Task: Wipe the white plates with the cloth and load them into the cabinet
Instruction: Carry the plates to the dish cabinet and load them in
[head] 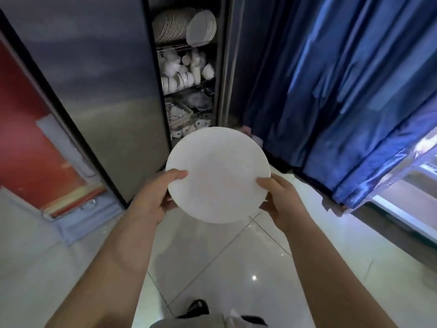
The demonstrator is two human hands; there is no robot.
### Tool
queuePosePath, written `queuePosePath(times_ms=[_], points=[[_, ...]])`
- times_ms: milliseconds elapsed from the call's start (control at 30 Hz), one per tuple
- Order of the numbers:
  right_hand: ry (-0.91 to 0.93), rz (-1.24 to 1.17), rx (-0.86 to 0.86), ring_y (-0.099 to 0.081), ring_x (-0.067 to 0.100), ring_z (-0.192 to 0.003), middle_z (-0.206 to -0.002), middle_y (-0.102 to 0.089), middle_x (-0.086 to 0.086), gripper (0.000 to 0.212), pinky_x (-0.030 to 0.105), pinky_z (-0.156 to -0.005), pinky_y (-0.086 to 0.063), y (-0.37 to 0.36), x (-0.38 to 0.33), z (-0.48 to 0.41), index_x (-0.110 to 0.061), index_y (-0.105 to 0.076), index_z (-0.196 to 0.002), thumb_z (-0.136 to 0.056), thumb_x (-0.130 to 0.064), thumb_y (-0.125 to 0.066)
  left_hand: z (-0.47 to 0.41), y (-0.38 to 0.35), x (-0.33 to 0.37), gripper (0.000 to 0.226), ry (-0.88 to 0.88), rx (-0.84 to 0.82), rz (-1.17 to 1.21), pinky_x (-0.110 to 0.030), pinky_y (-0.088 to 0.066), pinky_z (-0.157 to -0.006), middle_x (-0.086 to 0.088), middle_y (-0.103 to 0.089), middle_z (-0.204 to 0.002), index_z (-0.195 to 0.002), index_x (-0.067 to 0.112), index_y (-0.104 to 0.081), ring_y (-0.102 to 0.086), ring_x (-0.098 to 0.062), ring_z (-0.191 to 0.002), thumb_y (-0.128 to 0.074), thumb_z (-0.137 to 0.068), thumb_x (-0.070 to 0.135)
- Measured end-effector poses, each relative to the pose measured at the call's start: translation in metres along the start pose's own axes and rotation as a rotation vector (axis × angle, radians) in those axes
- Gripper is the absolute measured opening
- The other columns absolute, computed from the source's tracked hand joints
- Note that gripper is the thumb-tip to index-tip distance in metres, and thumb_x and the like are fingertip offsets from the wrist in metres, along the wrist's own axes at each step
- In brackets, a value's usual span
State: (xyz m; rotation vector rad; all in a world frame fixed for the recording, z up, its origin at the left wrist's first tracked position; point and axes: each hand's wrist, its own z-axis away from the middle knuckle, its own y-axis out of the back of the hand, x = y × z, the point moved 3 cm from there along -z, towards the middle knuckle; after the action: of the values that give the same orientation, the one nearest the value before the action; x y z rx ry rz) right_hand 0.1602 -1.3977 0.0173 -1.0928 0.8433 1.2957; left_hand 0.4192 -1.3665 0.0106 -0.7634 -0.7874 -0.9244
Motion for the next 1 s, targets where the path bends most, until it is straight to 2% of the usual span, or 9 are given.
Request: queuePosePath(times_ms=[167, 233, 367, 467, 567, 700, 800, 900, 1000], points=[[0.002, -0.005, -0.019, -0.072, 0.018, -0.085, -0.099, -0.074, 0.002, 0.023, 0.031, -0.067, -0.056, -0.015, -0.043, -0.125, -0.016, -0.069, -0.107, -0.086, -0.018, -0.062, -0.115, -0.031, 0.062, 0.02, 0.025, 0.023, 0.014, -0.03, -0.055, -0.061, -0.002, -0.075, -0.092, -0.095, 0.017, -0.07, -0.068, -0.02, -0.085, -0.075, -0.076, 0.022], [0.001, 0.0, -0.023, -0.072, 0.018, -0.085, -0.099, -0.074, 0.002, 0.023, 0.032, -0.068, -0.057, -0.019, -0.056, -0.179, -0.015, -0.07, -0.105, -0.085, -0.02, -0.062, -0.16, -0.045, 0.082, 0.021, 0.033, 0.037, 0.032, -0.034, -0.056, -0.067, -0.003, -0.076, -0.094, -0.095, 0.017, -0.07, -0.069, -0.021, -0.089, -0.075, -0.075, 0.022], [0.005, 0.014, -0.03, -0.072, 0.017, -0.08, -0.092, -0.075, -0.001, 0.021, 0.031, -0.066, -0.056, -0.027, -0.085, -0.299, -0.013, -0.068, -0.106, -0.087, -0.017, -0.063, -0.254, -0.079, 0.128, 0.028, 0.009, 0.066, 0.074, -0.049, -0.053, -0.094, -0.008, -0.075, -0.104, -0.103, 0.014, -0.069, -0.067, -0.027, -0.103, -0.075, -0.076, 0.021], [0.015, 0.027, -0.085, -0.072, 0.016, -0.078, -0.093, -0.075, 0.0, 0.017, 0.03, -0.063, -0.056, -0.034, -0.124, -0.389, -0.014, -0.068, -0.104, -0.088, -0.016, -0.062, -0.322, -0.11, 0.173, 0.019, -0.015, 0.089, 0.084, -0.05, -0.05, -0.098, -0.008, -0.075, -0.096, -0.097, 0.013, -0.068, -0.067, -0.028, -0.097, -0.073, -0.079, 0.02], [0.026, 0.036, -0.132, -0.072, 0.017, -0.08, -0.095, -0.075, 0.002, 0.018, 0.03, -0.061, -0.057, -0.043, -0.172, -0.474, -0.011, -0.068, -0.105, -0.089, -0.015, -0.061, -0.385, -0.139, 0.224, 0.019, -0.054, 0.126, 0.093, -0.047, -0.053, -0.093, -0.005, -0.076, -0.089, -0.096, 0.014, -0.068, -0.068, -0.026, -0.094, -0.074, -0.08, 0.021], [0.04, 0.041, -0.175, -0.072, 0.018, -0.085, -0.1, -0.074, 0.001, 0.021, 0.029, -0.063, -0.057, -0.062, -0.215, -0.574, -0.013, -0.067, -0.109, -0.088, -0.016, -0.062, -0.47, -0.162, 0.28, 0.034, -0.07, 0.178, 0.116, -0.038, -0.056, -0.076, -0.005, -0.076, -0.097, -0.108, 0.013, -0.067, -0.069, -0.026, -0.096, -0.077, -0.078, 0.026], [0.013, 0.028, -0.175, -0.072, 0.019, -0.085, -0.099, -0.074, 0.003, 0.02, 0.03, -0.064, -0.058, -0.079, -0.227, -0.641, -0.013, -0.067, -0.107, -0.088, -0.016, -0.063, -0.534, -0.168, 0.313, 0.034, -0.052, 0.216, 0.106, -0.033, -0.057, -0.066, -0.003, -0.077, -0.09, -0.103, 0.014, -0.068, -0.07, -0.024, -0.089, -0.08, -0.075, 0.03], [-0.005, 0.022, -0.17, -0.072, 0.021, -0.085, -0.098, -0.075, 0.005, 0.016, 0.033, -0.066, -0.059, -0.098, -0.234, -0.711, -0.012, -0.068, -0.103, -0.088, -0.014, -0.063, -0.603, -0.172, 0.34, 0.034, -0.044, 0.244, 0.1, -0.04, -0.059, -0.076, -0.004, -0.077, -0.085, -0.099, 0.012, -0.069, -0.069, -0.026, -0.088, -0.081, -0.073, 0.031], [-0.001, 0.019, -0.147, -0.072, 0.023, -0.084, -0.096, -0.075, 0.005, 0.015, 0.033, -0.064, -0.059, -0.12, -0.247, -0.784, -0.012, -0.069, -0.101, -0.087, -0.014, -0.065, -0.678, -0.174, 0.372, 0.032, -0.048, 0.244, 0.114, -0.037, -0.057, -0.069, -0.003, -0.076, -0.082, -0.096, 0.013, -0.069, -0.068, -0.027, -0.088, -0.082, -0.072, 0.03]])
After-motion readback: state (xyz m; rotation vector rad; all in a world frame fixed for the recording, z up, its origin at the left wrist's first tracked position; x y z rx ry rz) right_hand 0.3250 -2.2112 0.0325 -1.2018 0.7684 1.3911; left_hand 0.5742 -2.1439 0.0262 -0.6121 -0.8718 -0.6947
